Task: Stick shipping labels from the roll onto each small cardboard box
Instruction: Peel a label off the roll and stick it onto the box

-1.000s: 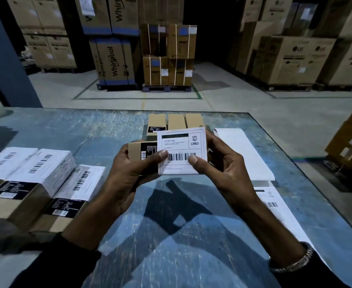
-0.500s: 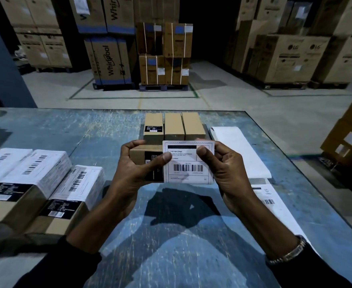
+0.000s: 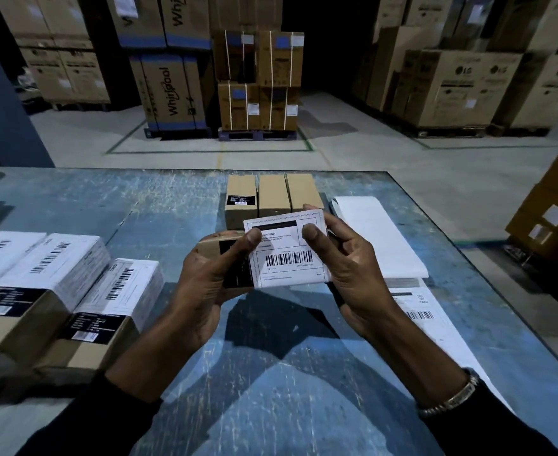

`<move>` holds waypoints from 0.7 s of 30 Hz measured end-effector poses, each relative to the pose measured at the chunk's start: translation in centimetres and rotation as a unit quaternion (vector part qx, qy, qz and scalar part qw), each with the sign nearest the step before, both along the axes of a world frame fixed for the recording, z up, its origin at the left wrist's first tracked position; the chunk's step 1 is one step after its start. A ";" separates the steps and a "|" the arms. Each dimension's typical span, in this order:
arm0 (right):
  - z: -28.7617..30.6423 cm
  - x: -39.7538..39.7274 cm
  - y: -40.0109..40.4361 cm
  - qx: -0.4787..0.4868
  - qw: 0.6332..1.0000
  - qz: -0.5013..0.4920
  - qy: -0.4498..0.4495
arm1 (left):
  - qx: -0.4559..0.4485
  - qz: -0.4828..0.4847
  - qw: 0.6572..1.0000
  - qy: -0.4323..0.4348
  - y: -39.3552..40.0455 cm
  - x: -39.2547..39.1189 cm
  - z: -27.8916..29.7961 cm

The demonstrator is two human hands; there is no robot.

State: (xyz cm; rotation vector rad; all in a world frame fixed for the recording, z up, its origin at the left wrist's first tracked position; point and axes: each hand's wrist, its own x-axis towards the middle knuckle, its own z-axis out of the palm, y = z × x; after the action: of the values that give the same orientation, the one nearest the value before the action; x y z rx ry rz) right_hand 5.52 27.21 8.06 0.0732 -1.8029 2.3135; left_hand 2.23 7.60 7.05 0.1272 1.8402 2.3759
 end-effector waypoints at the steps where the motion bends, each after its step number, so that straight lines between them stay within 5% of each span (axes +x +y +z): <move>1: -0.2 0.0 0.1 -0.004 1.000 0.000 0.000 | 0.000 -0.001 1.000 0.003 0.0 0.0 -0.1; 21: 0.2 0.1 -0.6 0.010 0.999 -0.026 0.017 | 0.051 0.018 0.998 -0.045 0.1 0.0 0.3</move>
State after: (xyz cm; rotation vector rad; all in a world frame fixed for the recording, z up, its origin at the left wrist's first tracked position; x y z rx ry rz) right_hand 5.63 26.56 8.23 0.0674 -1.7901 2.2442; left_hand 2.23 7.67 7.37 -0.0034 1.6957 2.4563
